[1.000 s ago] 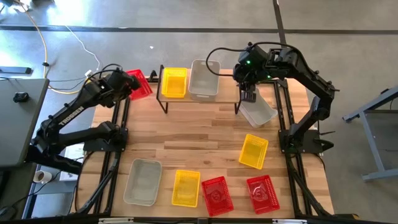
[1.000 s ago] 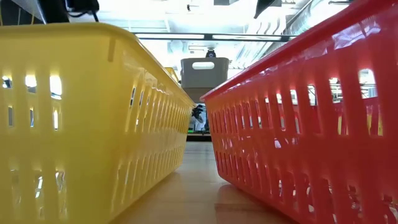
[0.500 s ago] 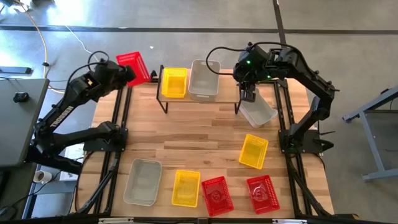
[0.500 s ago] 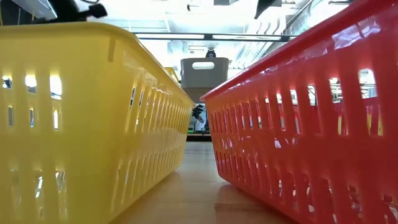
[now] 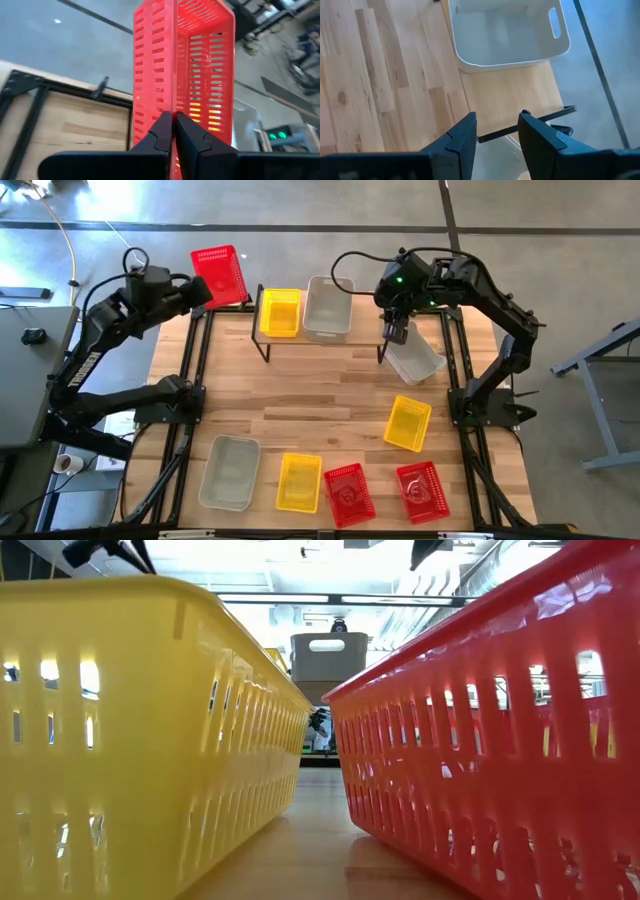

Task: Stack baskets on shelf by color
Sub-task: Put the top red bin on the shelf

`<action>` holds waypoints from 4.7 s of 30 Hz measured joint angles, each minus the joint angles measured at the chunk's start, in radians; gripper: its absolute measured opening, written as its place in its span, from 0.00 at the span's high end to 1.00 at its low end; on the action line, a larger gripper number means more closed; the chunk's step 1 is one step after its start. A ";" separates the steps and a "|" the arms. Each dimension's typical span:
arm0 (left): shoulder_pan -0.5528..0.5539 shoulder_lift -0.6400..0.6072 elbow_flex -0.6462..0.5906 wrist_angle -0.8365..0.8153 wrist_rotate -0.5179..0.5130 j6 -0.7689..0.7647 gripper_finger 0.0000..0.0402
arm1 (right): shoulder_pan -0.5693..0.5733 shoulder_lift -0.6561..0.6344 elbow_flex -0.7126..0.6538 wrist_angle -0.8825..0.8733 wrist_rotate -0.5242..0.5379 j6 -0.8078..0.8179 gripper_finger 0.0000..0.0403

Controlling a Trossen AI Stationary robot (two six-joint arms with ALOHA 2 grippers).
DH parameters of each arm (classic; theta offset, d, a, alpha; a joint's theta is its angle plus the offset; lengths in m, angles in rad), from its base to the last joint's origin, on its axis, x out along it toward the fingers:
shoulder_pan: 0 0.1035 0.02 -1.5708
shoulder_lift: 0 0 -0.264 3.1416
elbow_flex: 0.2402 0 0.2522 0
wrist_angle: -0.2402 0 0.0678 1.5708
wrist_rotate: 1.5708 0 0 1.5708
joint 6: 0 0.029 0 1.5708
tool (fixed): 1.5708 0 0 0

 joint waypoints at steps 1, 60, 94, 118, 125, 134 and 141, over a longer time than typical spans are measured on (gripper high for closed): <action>-0.010 0.000 0.008 0.000 0.009 0.005 1.00 | 0.000 0.000 0.000 0.000 0.000 0.012 0.68; -0.999 0.469 0.027 0.243 -0.529 -0.622 1.00 | 0.486 0.158 0.001 0.339 -0.029 -0.204 0.68; -1.045 0.505 0.027 0.410 -0.517 -0.466 1.00 | 0.463 0.296 0.000 0.358 0.196 -0.152 0.81; -0.987 0.487 0.026 0.409 -0.447 -0.101 0.65 | 0.472 0.295 0.000 0.280 0.194 0.137 1.00; -0.954 0.445 0.026 0.409 -0.447 0.059 0.59 | 0.514 0.295 0.000 0.236 0.208 0.240 1.00; -0.893 0.355 0.026 0.408 -0.446 0.267 0.61 | 0.556 0.291 0.018 0.201 0.222 0.408 1.00; -0.853 0.275 0.026 0.407 -0.445 0.433 0.61 | 0.574 0.290 0.071 0.102 0.287 0.531 1.00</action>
